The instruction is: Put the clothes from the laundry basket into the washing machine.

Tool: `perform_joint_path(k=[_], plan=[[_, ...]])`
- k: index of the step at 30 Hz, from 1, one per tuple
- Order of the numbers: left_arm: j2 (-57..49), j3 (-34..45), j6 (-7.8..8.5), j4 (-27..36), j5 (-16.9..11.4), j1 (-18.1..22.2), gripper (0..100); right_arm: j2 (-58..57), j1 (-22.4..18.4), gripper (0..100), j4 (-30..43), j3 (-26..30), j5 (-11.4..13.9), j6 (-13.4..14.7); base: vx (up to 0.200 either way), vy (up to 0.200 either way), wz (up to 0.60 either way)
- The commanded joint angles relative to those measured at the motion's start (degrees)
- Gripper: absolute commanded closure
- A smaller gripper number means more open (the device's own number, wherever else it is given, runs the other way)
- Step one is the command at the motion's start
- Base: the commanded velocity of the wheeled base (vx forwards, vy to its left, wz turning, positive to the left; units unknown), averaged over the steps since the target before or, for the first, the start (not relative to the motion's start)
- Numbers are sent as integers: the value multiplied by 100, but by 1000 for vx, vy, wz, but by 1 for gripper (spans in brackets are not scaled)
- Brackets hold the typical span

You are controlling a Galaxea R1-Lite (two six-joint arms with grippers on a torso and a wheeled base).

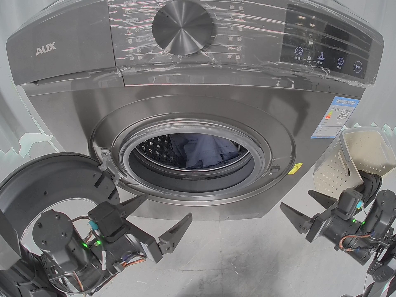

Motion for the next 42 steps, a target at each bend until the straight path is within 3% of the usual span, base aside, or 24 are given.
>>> perform_joint_path(k=[1, 6, 7, 10, 14, 16, 17, 19, 27, 32, 39, 40, 42], plan=[[-587, 372, 23, 10, 65, 33, 0, -1046, -576, 0, 315, 168, -19, -185, -200, 0, 0], [-956, 635, 6, 10, 39, 305, 0, -1529, -796, 0, 1009, 168, -54, -177, -200, 0, 0], [-1176, 750, 6, 10, 39, 419, 0, -1890, -1095, 0, 1537, 168, -89, -203, -200, 0, 0], [-1589, 794, -29, 81, 83, 490, 0, -2558, -1279, 0, 2389, 168, -71, -203, -200, 0, 0], [-2275, 794, 102, 678, 145, 516, 0, -3472, -1367, 0, 3409, 168, -107, -203, -200, 0, 0], [-2301, 794, 111, 705, 145, 516, 0, -3507, -1376, 0, 3444, 168, -107, -203, -200, 0, 0], [-2688, 794, 234, 1241, 180, 525, 0, -3999, -1684, 0, 3918, 168, -98, -238, -200, 0, 0], [-3233, 794, 217, 1917, 312, 613, 0, -4579, -1947, 0, 4402, 168, -63, -405, -200, 0, 0], [-5184, 794, 129, 4211, 268, 1149, 0, -6627, -2202, 0, 6590, 159, -36, -449, -125, 0, 0], [-6248, 794, -100, 5205, -172, 1492, 0, -7532, -2466, 0, 7118, 159, 166, -493, 0, 0, 0], [-7680, 794, -100, 6356, -1121, 2388, 0, -8262, -3152, 0, 7592, 159, 641, -660, 0, 0, 0], [-7706, 794, -100, 6382, -1147, 2406, 0, -8279, -3160, 0, 7610, 159, 658, -660, 0, 0, 0], [-8366, 794, -109, 6910, -1490, 2845, 0, -8675, -3477, 0, 7997, 159, 948, -792, 0, 0, 0]])
